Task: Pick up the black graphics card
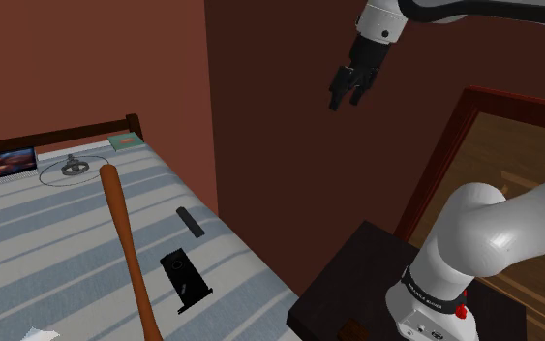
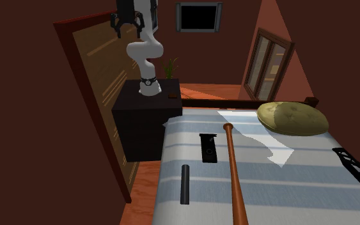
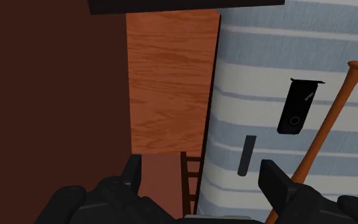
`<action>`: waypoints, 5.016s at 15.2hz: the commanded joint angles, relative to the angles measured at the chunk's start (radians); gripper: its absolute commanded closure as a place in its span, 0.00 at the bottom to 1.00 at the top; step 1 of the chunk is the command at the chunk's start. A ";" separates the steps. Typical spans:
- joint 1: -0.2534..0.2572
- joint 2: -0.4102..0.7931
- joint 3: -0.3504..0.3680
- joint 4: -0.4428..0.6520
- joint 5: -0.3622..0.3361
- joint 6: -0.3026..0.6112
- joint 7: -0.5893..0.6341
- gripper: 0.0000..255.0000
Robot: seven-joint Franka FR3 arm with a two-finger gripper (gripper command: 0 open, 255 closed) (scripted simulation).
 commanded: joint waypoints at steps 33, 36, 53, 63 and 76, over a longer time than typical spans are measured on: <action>-0.238 0.463 0.961 -0.285 0.308 0.686 1.410 0.00; -0.387 0.639 1.127 -0.223 0.148 0.763 1.644 0.00; 0.100 1.580 0.689 0.419 -0.673 0.718 2.680 0.00; 0.184 1.745 0.604 0.566 -0.708 0.753 2.739 0.00; 0.179 1.734 0.610 0.560 -0.703 0.748 2.737 1.00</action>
